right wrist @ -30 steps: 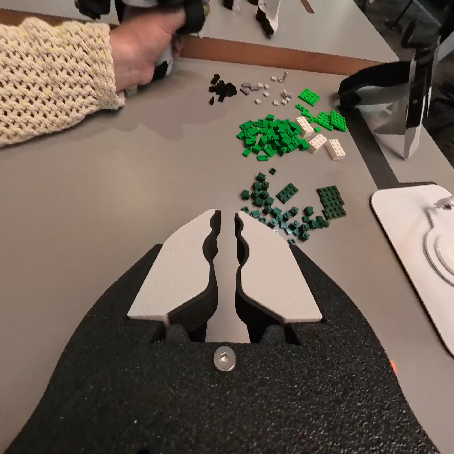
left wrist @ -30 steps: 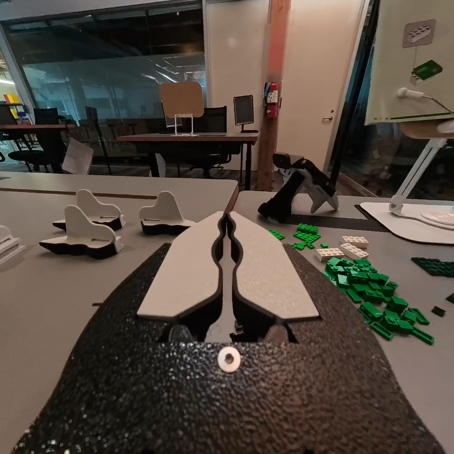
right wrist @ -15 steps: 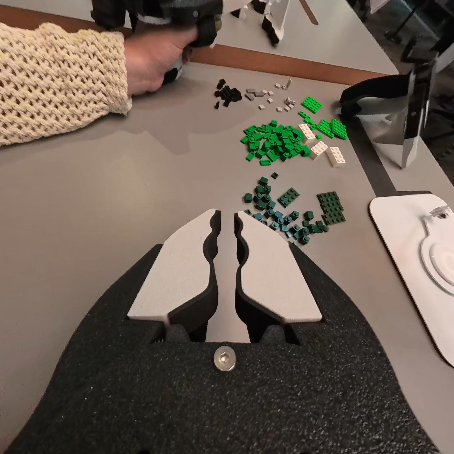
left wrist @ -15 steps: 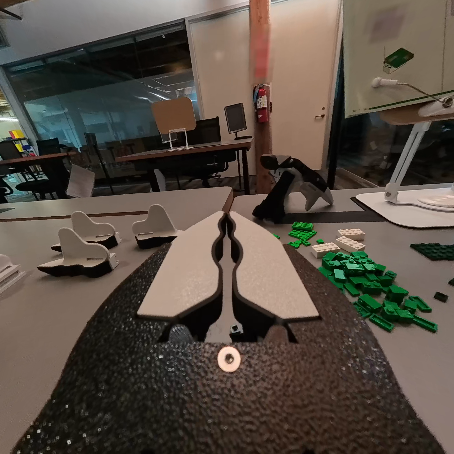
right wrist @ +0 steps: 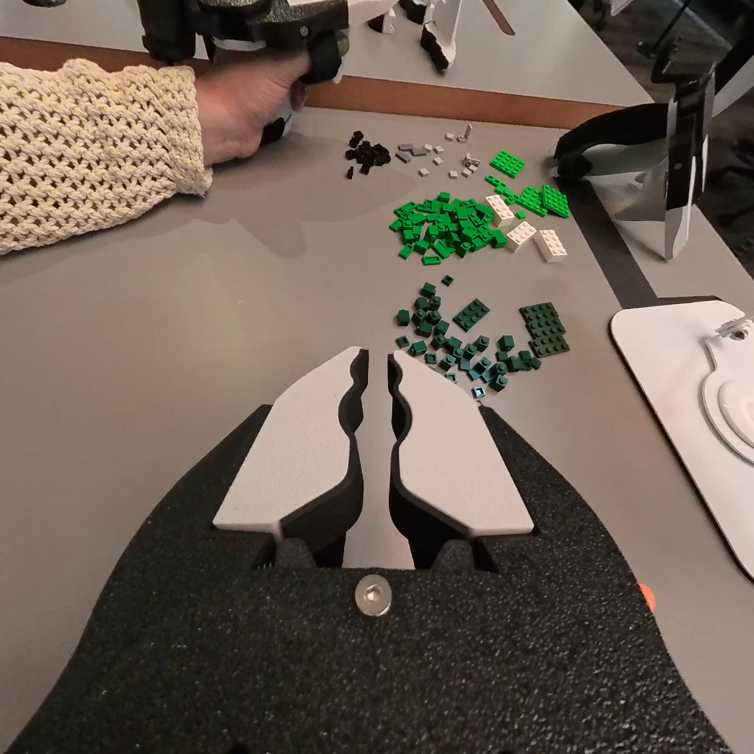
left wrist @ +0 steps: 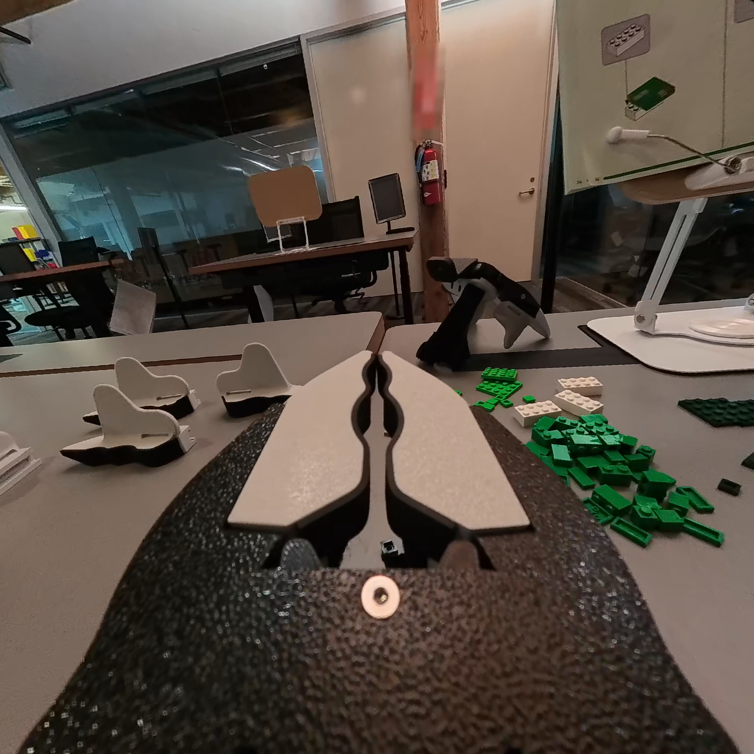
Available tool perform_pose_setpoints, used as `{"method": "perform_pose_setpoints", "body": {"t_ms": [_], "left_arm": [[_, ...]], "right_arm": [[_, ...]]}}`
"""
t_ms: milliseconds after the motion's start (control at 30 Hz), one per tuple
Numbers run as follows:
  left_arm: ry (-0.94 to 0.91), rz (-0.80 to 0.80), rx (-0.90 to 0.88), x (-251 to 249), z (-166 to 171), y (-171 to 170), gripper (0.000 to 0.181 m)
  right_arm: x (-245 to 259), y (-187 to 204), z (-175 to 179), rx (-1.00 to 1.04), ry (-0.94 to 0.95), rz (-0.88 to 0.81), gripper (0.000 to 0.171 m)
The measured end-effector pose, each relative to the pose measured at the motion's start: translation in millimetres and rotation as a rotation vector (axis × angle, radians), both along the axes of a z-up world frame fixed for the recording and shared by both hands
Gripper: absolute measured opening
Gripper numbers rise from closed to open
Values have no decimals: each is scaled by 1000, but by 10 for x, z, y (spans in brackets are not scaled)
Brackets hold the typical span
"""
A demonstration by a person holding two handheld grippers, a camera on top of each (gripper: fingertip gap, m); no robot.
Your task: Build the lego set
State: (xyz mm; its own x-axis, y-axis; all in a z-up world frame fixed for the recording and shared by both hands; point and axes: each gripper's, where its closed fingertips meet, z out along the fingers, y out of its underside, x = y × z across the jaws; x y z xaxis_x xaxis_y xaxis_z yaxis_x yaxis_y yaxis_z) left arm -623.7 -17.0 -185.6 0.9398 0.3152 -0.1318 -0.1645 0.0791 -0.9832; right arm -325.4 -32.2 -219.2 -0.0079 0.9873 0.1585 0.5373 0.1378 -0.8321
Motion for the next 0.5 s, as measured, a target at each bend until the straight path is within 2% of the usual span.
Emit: {"method": "perform_pose_setpoints", "body": {"t_ms": [500], "left_arm": [[-8, 49, 39, -91, 80, -83, 0]], "right_arm": [[-18, -15, -30, 33, -21, 8, 8]]}}
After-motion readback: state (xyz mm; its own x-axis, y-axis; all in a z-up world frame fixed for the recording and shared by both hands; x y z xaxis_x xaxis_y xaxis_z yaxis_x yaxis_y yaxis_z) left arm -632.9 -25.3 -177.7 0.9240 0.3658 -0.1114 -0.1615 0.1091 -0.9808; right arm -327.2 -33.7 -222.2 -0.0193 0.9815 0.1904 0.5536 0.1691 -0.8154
